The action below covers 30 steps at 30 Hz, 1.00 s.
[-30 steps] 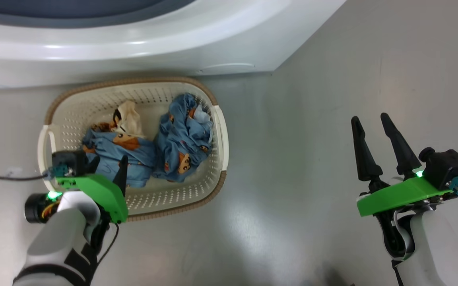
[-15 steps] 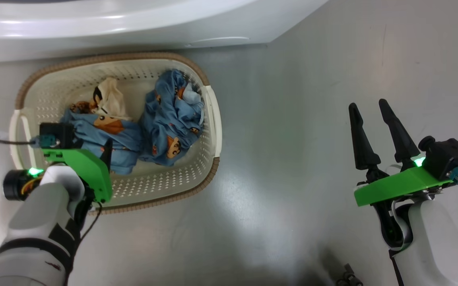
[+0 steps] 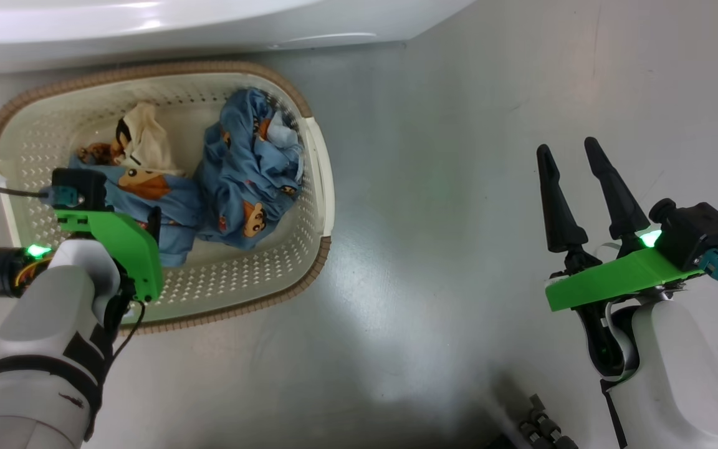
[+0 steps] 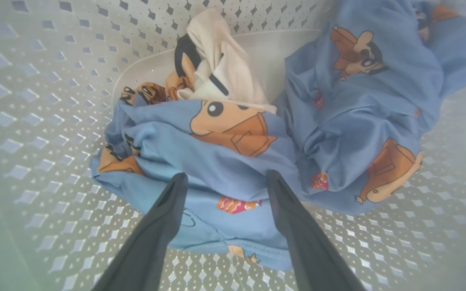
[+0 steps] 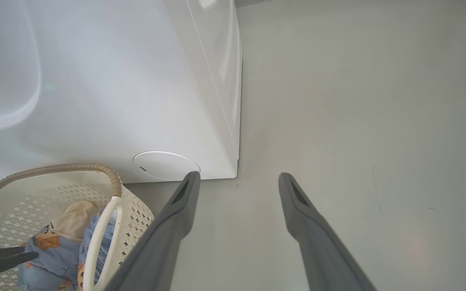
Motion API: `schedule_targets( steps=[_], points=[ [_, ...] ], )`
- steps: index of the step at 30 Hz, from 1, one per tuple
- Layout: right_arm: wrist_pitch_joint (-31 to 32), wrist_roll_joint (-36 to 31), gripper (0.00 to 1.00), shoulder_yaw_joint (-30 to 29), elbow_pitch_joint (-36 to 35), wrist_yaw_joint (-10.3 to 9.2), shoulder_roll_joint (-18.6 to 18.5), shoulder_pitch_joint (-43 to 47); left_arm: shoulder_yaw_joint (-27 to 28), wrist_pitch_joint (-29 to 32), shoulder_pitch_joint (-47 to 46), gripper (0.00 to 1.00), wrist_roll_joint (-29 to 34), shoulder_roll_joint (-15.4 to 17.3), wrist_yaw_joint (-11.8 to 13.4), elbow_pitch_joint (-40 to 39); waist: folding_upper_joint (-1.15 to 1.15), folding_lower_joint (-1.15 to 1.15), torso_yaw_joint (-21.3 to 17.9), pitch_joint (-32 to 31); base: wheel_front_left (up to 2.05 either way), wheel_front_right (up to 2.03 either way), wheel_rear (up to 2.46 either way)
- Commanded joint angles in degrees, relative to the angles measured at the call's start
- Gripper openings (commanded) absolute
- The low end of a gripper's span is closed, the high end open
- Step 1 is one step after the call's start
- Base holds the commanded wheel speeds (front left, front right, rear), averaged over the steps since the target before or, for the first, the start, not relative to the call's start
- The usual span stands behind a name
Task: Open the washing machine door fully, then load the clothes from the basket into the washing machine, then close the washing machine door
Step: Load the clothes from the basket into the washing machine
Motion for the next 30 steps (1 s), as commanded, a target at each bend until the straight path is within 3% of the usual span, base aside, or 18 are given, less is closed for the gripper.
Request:
schedule_targets(
  steps=[1,11,13,15,16,18,19,20,21,30],
  points=[
    [-0.68,-0.12,1.0,1.38,-1.44,0.16,0.27,0.95,0.5,0.28,0.16,1.0,0.54,2.08,0.71,-0.06,0.0,0.0,-0.29,0.41,0.0,0.0,0.0],
    [-0.68,0.03,1.0,2.09,-1.63,0.16,0.61,0.43,-0.15,1.42,-0.71,1.0,0.34,3.32,0.68,-0.02,0.0,0.0,-1.21,1.57,0.0,0.0,0.0],
    [-0.68,0.04,1.0,2.19,-1.62,0.16,0.64,0.45,-0.3,1.61,-0.69,0.95,0.37,3.4,0.64,-0.02,0.0,0.0,-1.31,1.58,0.0,0.0,0.0],
    [-0.68,0.07,1.0,2.5,-1.52,0.16,0.72,0.54,-0.48,1.92,-0.59,0.56,0.23,3.57,0.58,-0.02,0.0,0.0,-1.61,1.52,0.0,0.0,0.0],
    [-0.68,0.08,1.0,2.55,-1.53,0.16,0.73,0.56,-0.59,2.04,-0.58,0.49,0.24,3.45,0.69,-0.02,0.0,0.0,-1.68,1.48,0.0,0.0,0.0],
    [-0.68,0.08,1.0,2.58,-1.55,0.16,0.75,0.6,-0.69,2.1,-0.58,0.46,0.24,3.35,0.81,-0.02,0.0,0.0,-1.75,1.44,0.0,0.0,0.0],
    [-0.68,0.07,1.0,2.66,-1.63,0.16,0.77,0.59,-0.79,2.17,-0.68,0.26,0.16,3.57,0.76,-0.02,0.0,0.0,-1.92,1.58,0.0,0.0,0.0],
    [-0.68,0.07,1.0,2.66,-1.63,0.16,0.77,0.59,-0.79,2.17,-0.68,0.26,0.16,3.57,0.76,-0.02,0.0,0.0,-1.92,1.58,0.0,0.0,0.0],
    [-0.68,0.06,1.0,2.67,-1.66,0.16,0.79,0.51,-0.92,2.24,-0.77,0.02,0.08,3.76,0.64,-0.02,0.0,0.0,-1.99,1.64,0.0,0.0,0.0],
    [-0.68,-0.05,1.0,2.29,-1.1,0.16,0.83,0.79,-0.06,0.33,0.56,0.0,-1.94,2.34,0.45,-0.01,0.0,0.0,-0.95,-0.78,0.0,0.0,0.0]
  ],
)
